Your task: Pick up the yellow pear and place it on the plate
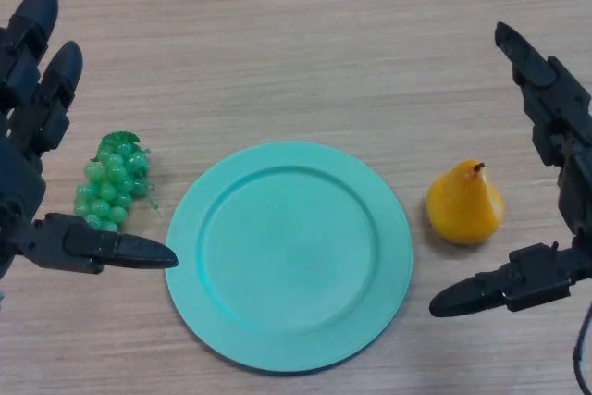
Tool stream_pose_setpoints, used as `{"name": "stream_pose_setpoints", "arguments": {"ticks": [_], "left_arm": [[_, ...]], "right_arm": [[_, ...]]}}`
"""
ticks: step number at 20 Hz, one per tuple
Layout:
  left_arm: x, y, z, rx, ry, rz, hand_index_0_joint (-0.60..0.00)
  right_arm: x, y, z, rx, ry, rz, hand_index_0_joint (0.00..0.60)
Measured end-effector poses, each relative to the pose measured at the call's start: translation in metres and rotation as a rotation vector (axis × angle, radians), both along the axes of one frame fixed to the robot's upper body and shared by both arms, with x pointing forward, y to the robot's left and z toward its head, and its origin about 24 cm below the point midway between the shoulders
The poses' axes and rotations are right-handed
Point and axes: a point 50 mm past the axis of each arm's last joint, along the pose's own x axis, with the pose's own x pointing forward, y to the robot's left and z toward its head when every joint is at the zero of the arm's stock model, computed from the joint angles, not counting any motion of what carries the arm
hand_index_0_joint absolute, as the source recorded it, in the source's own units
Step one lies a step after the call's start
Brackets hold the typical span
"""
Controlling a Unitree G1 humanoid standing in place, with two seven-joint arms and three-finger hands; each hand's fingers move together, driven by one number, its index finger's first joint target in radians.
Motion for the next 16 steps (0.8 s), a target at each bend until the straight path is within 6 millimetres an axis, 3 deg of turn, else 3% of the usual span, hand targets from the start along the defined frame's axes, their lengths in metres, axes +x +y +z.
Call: {"name": "stream_pose_setpoints", "arguments": {"ticks": [6,10,16], "left_arm": [[-0.002,0.000,-0.001,0.003,0.003,0.002,0.000],[-0.002,0.000,-0.001,0.005,0.004,0.003,0.000],[-0.002,0.000,-0.009,0.045,0.044,0.004,0.000]], "right_arm": [[0.000,-0.003,0.001,-0.008,-0.017,-0.007,0.000],[0.019,-0.009,-0.021,-0.030,0.036,-0.003,0.000],[0.062,-0.034,-0.056,-0.100,0.081,-0.035,0.000]]}}
